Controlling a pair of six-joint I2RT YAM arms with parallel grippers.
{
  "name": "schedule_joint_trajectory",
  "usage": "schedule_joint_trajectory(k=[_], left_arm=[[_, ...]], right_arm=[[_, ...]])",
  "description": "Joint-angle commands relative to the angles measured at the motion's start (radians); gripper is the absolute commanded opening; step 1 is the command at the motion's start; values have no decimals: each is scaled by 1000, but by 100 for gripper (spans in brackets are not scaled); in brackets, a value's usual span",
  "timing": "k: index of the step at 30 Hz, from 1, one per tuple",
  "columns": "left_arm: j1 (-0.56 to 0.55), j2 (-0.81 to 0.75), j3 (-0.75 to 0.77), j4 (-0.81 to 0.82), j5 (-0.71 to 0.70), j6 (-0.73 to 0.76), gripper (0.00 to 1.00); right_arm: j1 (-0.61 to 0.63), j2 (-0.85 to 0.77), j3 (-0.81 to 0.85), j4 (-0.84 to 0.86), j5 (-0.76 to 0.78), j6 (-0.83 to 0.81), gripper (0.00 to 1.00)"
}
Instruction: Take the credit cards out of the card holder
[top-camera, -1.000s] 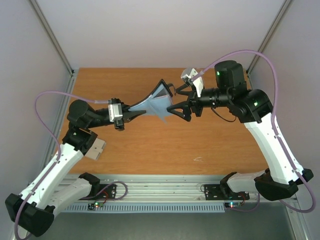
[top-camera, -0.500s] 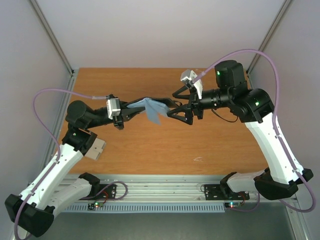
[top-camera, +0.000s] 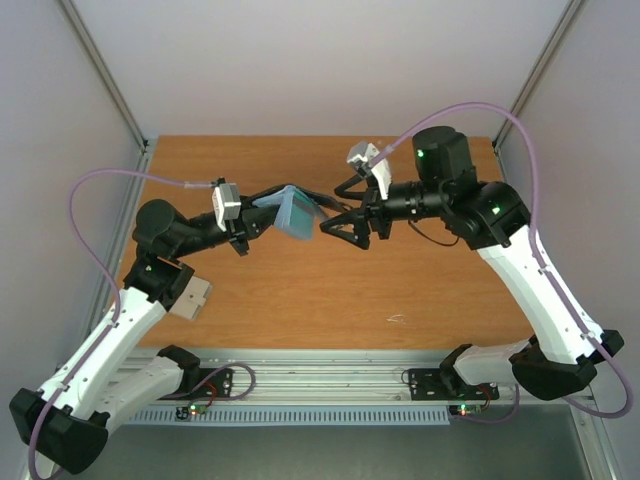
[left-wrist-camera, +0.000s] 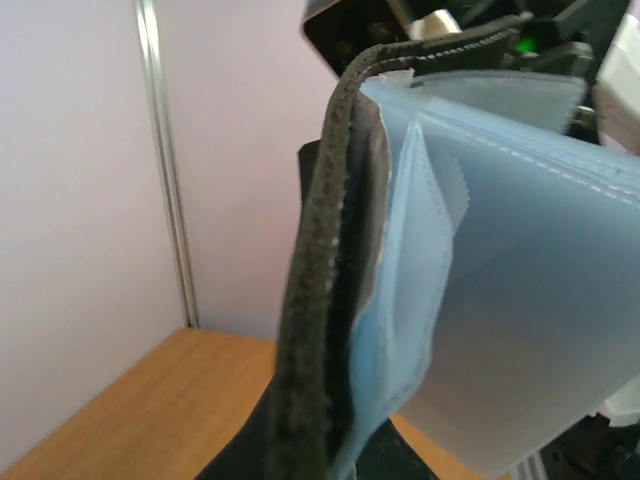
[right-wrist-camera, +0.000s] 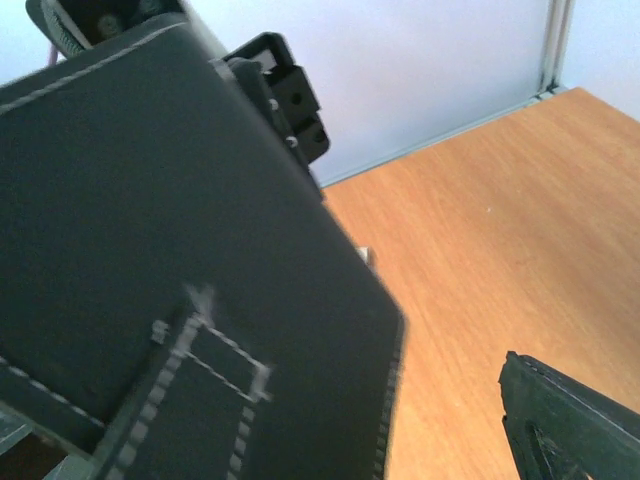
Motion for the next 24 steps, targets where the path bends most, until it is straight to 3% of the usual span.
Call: schedule_joint_trajectory(k=[1, 5, 10, 16, 24], left_arm=[[0, -5, 45, -110, -105, -136, 0], [-1, 3, 45, -198, -166, -234, 0], [-1, 7, 37, -194, -162, -310, 0], [-1, 14, 37, -212, -184, -319, 0], [-1, 28, 39, -198, -191, -313, 0]], right_arm=[[66, 2, -46, 132, 107, 63, 98], [108, 5, -75, 178, 199, 74, 98], [186, 44, -74, 181, 295, 44, 99], [266, 56, -114, 282, 542, 49, 98], [277, 92, -116, 326, 574, 69, 98]])
